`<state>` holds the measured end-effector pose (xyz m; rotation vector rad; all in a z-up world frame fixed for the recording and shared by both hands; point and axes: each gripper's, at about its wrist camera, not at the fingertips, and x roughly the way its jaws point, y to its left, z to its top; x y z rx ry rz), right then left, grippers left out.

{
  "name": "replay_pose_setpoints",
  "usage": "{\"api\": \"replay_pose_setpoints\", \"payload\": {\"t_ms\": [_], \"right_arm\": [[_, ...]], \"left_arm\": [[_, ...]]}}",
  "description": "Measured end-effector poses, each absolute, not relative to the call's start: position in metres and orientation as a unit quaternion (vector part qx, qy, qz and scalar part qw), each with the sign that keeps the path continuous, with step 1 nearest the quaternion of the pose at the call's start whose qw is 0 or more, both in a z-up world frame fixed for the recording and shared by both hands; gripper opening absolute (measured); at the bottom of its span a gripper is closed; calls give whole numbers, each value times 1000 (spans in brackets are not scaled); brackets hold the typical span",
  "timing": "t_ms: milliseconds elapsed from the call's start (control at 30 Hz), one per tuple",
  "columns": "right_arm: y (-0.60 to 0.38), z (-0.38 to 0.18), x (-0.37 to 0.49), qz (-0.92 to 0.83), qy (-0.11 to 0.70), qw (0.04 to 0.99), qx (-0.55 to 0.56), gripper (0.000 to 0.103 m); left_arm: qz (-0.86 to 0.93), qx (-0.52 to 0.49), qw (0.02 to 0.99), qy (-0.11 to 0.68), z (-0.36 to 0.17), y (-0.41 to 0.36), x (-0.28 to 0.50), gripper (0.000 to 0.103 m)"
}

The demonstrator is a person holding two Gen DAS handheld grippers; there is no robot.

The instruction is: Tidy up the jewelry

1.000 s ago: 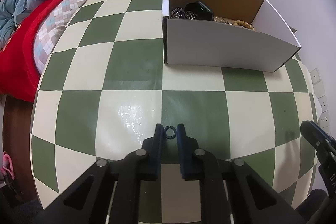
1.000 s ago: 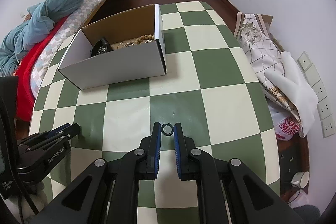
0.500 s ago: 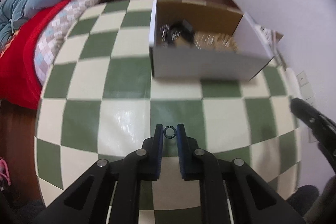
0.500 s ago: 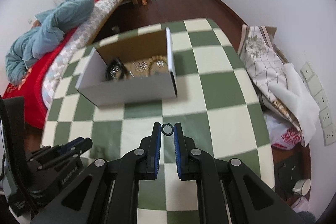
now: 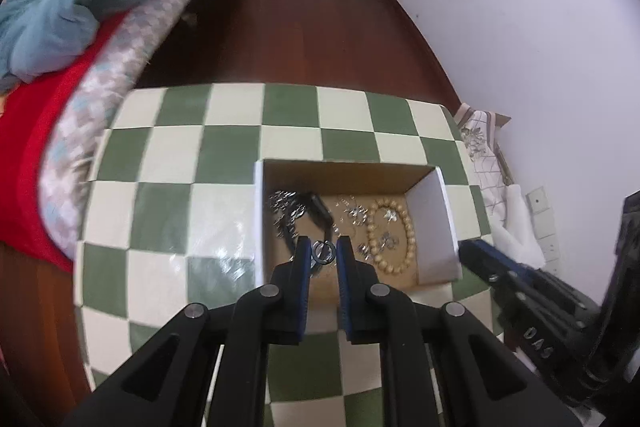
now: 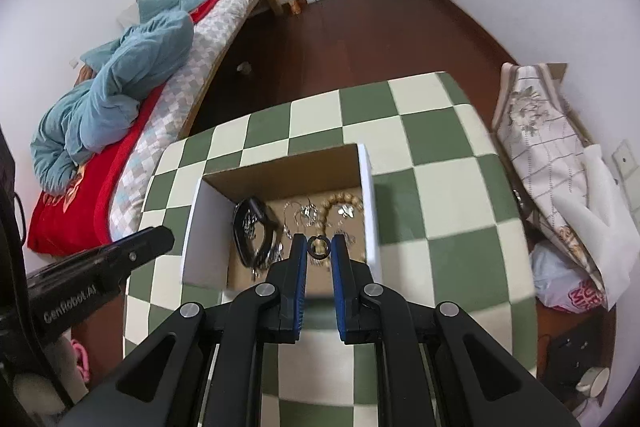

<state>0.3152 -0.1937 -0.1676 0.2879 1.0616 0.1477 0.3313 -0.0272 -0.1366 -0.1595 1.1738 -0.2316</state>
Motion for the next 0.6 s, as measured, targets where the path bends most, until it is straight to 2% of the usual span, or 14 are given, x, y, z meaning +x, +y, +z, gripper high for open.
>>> {"api": "replay_pose_setpoints", "payload": {"t_ms": [267, 300, 333, 367, 400, 433, 500, 567, 600], "right_arm": [[-187, -189, 355, 81, 547, 823, 129, 14], [-187, -190, 357, 83, 551, 820, 129, 20], [-188, -191, 357, 82, 552, 820, 129, 26], [-188, -190, 356, 78, 552, 821, 124, 39], [-188, -190, 355, 73, 553, 822, 114, 52], [-188, -188, 354, 67, 553, 824, 107, 58], [-190, -185, 349, 56, 553, 826, 96, 74], [-191, -181, 345, 42, 553, 828, 84, 82], [-191, -179, 344, 32, 556, 828, 72, 87]], "left_arm": [[-110, -91, 793, 592, -157, -27, 362, 12], [-107, -91, 794, 592, -158, -26, 362, 14], [-99, -89, 795, 592, -157, -25, 363, 20], [-90, -83, 797, 592, -157, -25, 364, 25], [-84, -79, 801, 587, -155, -23, 363, 43], [-76, -75, 806, 582, -153, -22, 363, 68], [-54, -61, 825, 559, -144, -17, 358, 80], [-27, -37, 838, 544, -138, -13, 354, 87], [-10, -21, 843, 538, -136, -11, 350, 99]]}}
